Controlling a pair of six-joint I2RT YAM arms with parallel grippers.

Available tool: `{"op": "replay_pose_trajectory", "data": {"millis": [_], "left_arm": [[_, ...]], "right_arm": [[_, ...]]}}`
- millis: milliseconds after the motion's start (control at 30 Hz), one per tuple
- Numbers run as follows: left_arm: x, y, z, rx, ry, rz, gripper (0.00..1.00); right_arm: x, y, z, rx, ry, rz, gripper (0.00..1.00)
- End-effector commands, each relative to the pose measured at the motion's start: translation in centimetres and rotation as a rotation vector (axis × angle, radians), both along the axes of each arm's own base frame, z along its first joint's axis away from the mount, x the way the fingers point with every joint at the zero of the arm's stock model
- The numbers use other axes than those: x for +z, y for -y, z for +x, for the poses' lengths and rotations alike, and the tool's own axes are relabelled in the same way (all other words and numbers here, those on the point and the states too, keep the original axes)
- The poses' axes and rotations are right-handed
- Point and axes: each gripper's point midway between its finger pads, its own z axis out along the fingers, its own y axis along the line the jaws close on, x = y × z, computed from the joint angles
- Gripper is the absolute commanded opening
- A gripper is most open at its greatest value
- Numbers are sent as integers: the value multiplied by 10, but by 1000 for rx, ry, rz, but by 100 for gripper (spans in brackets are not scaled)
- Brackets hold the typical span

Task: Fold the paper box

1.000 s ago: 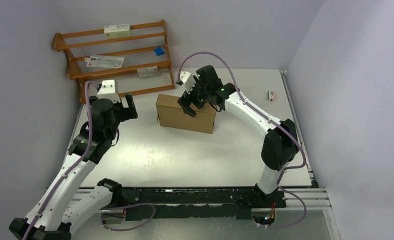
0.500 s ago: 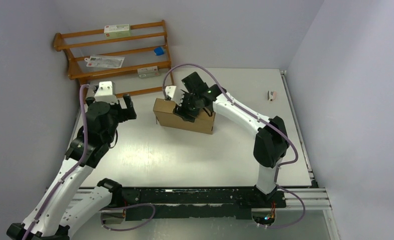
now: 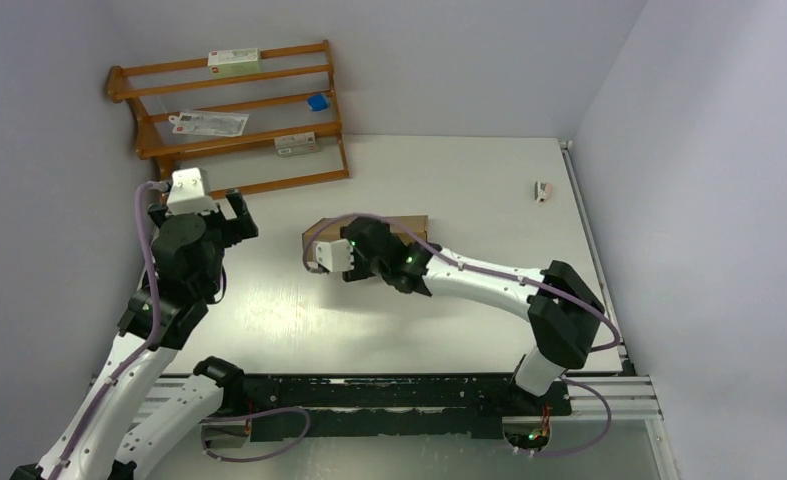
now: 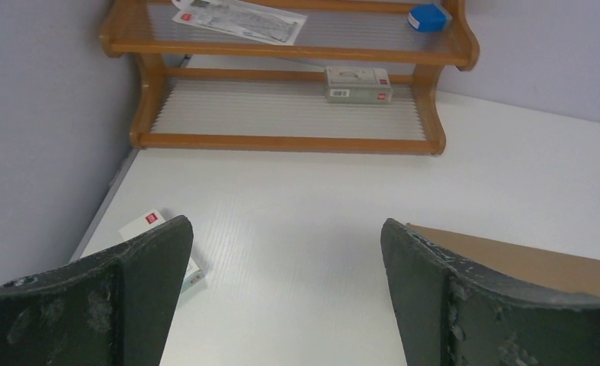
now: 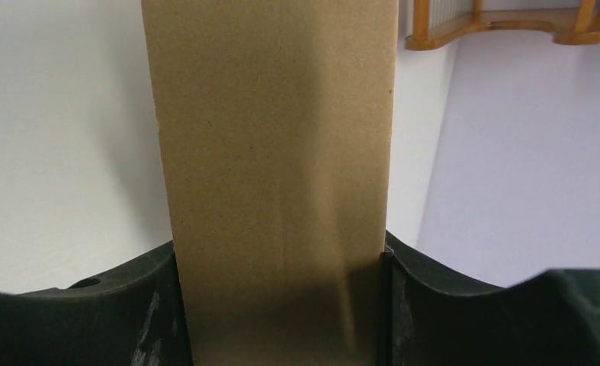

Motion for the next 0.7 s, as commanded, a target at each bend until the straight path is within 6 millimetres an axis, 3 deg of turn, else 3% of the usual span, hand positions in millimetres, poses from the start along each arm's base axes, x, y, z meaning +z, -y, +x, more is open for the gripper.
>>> {"op": "replay_pose_trajectory", "data": {"millis": [0,167,333,467,667], "left_arm": [[5,-14,-6,75,30,-10,98],[7,-16,-8,84,40,-15,98],[8,-17,-10,89,48,-21,98],[8,-16,-10,82,48,-23,98],[6,-13,-8,70,44,-23,98]], "right_arm": [[10,-9,4,52,224,-2,44],[-23,-6,-10,89,265,-16,45],[-67,20,-17,46,238,-91,50],[-93,40,-26,-8,188,-153,63],[-105,50,-40,-55,107,-166,84]]}}
